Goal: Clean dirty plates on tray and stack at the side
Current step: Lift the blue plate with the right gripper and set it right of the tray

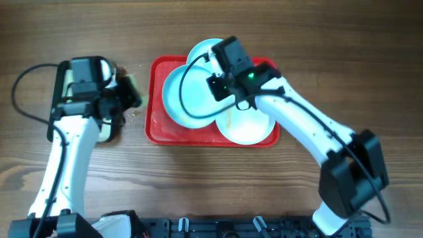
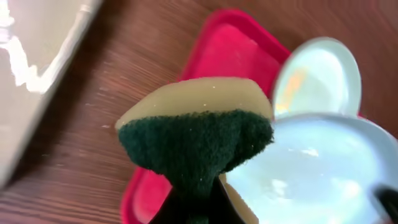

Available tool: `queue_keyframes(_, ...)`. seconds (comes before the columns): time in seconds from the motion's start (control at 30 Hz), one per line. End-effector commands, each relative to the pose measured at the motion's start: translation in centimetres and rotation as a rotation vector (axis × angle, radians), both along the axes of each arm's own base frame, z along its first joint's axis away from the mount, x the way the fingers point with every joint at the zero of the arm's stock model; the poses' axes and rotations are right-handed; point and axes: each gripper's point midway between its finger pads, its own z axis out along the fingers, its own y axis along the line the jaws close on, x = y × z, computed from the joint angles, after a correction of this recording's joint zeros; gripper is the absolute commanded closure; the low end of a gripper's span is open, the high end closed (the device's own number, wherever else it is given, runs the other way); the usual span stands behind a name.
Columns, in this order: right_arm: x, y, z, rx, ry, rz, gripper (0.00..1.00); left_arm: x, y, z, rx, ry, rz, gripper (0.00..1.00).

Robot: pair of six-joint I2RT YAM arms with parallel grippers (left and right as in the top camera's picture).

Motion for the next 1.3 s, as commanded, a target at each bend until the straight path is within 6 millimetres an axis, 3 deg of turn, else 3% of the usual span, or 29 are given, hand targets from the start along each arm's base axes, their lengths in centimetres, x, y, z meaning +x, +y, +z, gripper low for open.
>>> queue_keyframes(0.0,1.2,-0.7,7.7,-0.278,-0.379,0.043,0.96,-0.2,2.2,0.2,-0.004,-0.001,0.046,0.96)
queue_keyframes(0.1,0.8,0.6,12.3,-0.515,-0.628,0.054,0.95,-0.4,2.8,0.0,0.036,0.002,0.036,0.96)
queue_keyframes(0.33,-3.1,6.0,19.6,-0.801,-0.937,0.17,0.96,-0.6,3.6,-0.2,0.078,0.016,0.061,0.96)
queue_keyframes(0.47,-4.7,7.6,20.3,-0.823,-0.974,0.215,0.96,-0.6,3.6,-0.2,0.077,0.016,0.061,0.96)
queue_keyframes(0.6,-4.7,7.2,20.7,-0.833,-0.976,0.181,0.96,-0.6,3.6,-0.2,0.077,0.016,0.061,0.96)
queue_keyframes(0.67,-4.8,7.7,19.5,-0.63,-0.948,0.101,0.95,-0.6,3.6,-0.2,0.077,0.016,0.061,0.96)
queue_keyframes(0.73,-6.8,10.3,11.3,-0.553,-0.707,0.459,0.96,-0.6,3.6,-0.2,0.077,0.018,0.061,0.96)
queue_keyframes(0.77,-7.1,10.2,9.0,-0.505,-0.617,0.472,0.96,-0.6,3.6,-0.2,0.077,0.018,0.061,0.96)
queue_keyframes(0.8,-6.0,9.1,9.2,-0.468,-0.607,0.334,0.96,-0.6,3.6,-0.2,0.077,0.018,0.061,0.96)
queue_keyframes(0.9,-3.1,4.9,12.9,-0.219,-0.62,-0.092,0.96,-0.6,3.6,-0.2,0.077,0.018,0.06,0.96)
queue_keyframes(1.03,-0.5,1.7,13.4,0.139,-0.392,-0.163,0.96,-0.7,3.6,-0.3,0.077,0.02,0.06,0.96)
queue_keyframes(1.13,1.5,-1.8,13.2,0.441,-0.136,-0.071,0.96,-0.6,3.6,-0.2,0.077,0.019,0.06,0.96)
queue_keyframes(1.2,2.6,-5.2,12.8,0.562,-0.025,-0.086,0.96,-0.6,3.6,-0.2,0.077,0.019,0.06,0.96)
queue_keyframes(1.27,4.1,-9.5,11.2,0.578,0.034,-0.209,0.96,-0.6,3.6,-0.2,0.077,0.019,0.06,0.96)
